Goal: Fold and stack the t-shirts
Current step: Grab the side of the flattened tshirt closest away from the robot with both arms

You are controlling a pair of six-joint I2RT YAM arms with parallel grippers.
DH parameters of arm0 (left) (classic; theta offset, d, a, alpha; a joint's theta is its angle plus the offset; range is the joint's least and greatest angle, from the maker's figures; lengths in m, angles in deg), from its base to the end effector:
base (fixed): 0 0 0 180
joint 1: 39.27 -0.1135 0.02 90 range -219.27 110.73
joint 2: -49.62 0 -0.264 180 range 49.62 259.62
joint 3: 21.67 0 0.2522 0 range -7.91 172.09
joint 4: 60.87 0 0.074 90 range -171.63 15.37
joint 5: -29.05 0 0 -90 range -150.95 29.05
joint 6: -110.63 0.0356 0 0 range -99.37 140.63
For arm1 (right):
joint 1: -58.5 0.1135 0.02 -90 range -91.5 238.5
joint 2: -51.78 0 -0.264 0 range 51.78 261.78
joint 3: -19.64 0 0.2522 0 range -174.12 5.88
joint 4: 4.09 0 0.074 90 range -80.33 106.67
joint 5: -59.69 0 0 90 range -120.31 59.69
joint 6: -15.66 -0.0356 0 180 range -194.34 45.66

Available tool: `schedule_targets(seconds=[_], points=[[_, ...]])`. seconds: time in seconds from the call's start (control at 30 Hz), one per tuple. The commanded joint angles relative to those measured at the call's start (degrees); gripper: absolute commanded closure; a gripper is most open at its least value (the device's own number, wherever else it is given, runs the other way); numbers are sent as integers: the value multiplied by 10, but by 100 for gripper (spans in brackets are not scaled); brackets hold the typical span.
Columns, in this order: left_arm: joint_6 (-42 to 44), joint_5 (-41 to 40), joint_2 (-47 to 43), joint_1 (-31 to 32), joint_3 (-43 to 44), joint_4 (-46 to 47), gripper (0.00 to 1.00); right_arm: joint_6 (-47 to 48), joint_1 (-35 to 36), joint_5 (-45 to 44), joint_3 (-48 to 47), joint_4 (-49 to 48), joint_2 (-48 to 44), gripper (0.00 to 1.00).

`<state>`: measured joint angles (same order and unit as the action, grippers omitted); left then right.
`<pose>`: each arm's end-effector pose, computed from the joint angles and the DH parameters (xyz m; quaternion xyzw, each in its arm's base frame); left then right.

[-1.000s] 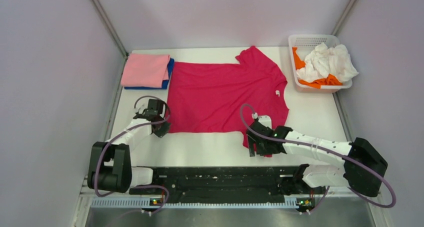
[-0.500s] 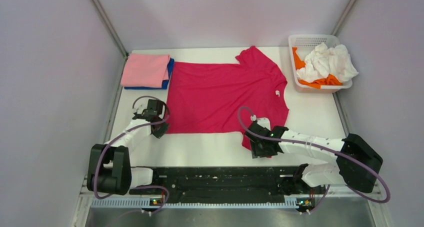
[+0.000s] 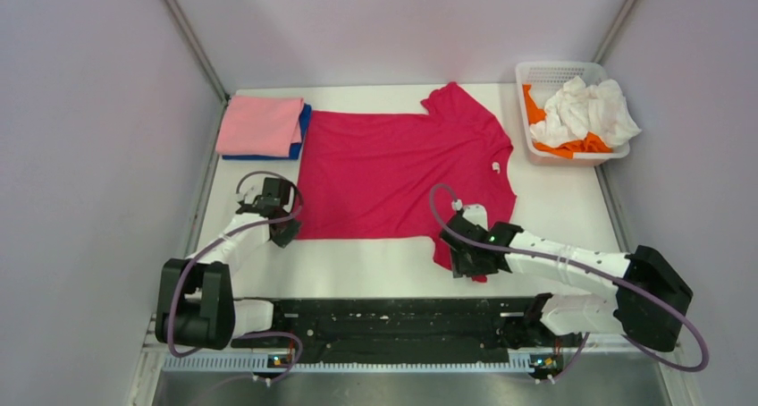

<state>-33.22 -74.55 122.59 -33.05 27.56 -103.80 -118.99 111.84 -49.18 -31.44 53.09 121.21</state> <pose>0.2162 -0.0151 0.1647 -0.4146 0.8800 -0.0001 0.2318 0.1248 0.1484 0.1770 -0.0536 0.9774 -0.0129 0.2042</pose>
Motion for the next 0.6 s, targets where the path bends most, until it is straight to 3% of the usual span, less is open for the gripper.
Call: schedule_targets(seconds=[0.0,0.33,0.5,0.57], points=[[8,-21,-21,-6,8,-11,100,9,-4,-10,-15,5,-15,45],[16,-19,-18,-18,5,-6,100,-4,-13,24,21,-55,42,49],[19,-17,-24,-23,6,-10,100,-14,-9,26,24,-28,38,84],[18,-17,-31,-24,4,-15,100,-24,-1,20,19,0,32,90]])
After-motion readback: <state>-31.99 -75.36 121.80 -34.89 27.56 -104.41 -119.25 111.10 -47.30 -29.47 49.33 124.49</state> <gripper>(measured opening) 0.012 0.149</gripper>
